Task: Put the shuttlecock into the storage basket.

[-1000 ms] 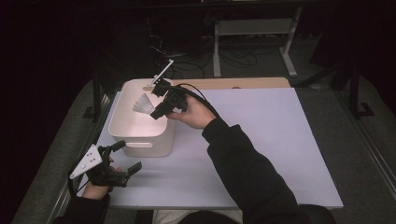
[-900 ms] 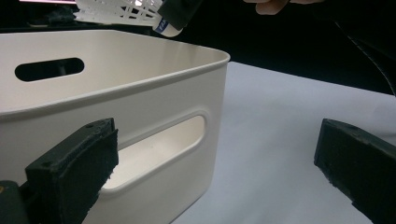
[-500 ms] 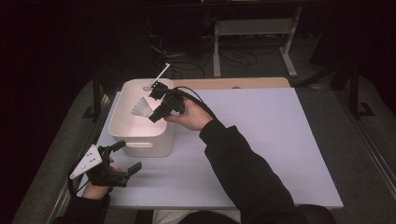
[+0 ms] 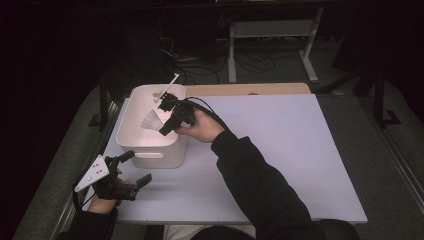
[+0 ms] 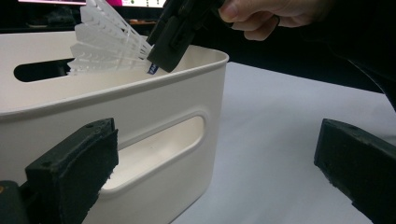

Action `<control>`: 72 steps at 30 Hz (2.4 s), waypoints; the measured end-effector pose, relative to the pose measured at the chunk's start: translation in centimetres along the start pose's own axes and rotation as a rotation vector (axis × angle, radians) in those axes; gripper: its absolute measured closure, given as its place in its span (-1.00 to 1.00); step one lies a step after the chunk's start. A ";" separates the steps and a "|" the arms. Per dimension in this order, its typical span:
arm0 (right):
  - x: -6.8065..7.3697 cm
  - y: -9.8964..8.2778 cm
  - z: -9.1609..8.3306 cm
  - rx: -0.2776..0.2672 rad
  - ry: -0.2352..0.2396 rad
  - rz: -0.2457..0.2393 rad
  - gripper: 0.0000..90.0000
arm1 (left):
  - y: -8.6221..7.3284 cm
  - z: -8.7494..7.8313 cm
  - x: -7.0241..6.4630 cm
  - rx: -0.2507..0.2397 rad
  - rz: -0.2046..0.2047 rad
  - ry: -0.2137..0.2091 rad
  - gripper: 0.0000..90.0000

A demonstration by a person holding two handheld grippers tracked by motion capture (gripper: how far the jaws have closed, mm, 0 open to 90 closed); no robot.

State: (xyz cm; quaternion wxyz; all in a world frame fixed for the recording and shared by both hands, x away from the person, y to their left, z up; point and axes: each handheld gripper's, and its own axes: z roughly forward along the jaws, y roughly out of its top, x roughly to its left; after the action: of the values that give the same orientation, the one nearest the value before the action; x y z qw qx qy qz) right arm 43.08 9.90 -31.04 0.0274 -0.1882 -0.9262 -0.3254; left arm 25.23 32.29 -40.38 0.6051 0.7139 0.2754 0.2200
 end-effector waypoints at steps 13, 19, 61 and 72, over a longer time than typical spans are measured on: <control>0.0 -0.1 0.5 0.037 0.015 0.002 0.30 | 0.0 0.0 0.0 0.000 0.001 -0.001 -1.00; -0.1 -0.1 0.1 0.023 0.012 0.016 0.05 | 0.0 0.0 0.0 -0.002 -0.002 -0.002 -1.00; -1.4 -3.4 -6.3 -0.133 -0.092 0.052 -1.00 | 0.0 0.0 0.0 0.001 0.002 0.000 -1.00; -2.4 -5.4 -7.8 -0.169 -0.104 0.097 -1.00 | 0.0 0.1 -0.1 0.001 0.005 0.000 -1.00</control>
State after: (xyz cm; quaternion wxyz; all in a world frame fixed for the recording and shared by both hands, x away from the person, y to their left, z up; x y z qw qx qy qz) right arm 42.78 0.44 -28.51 -0.0207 -0.2512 -0.8855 -0.3903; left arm 25.23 32.21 -40.38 0.6042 0.7149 0.2736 0.2212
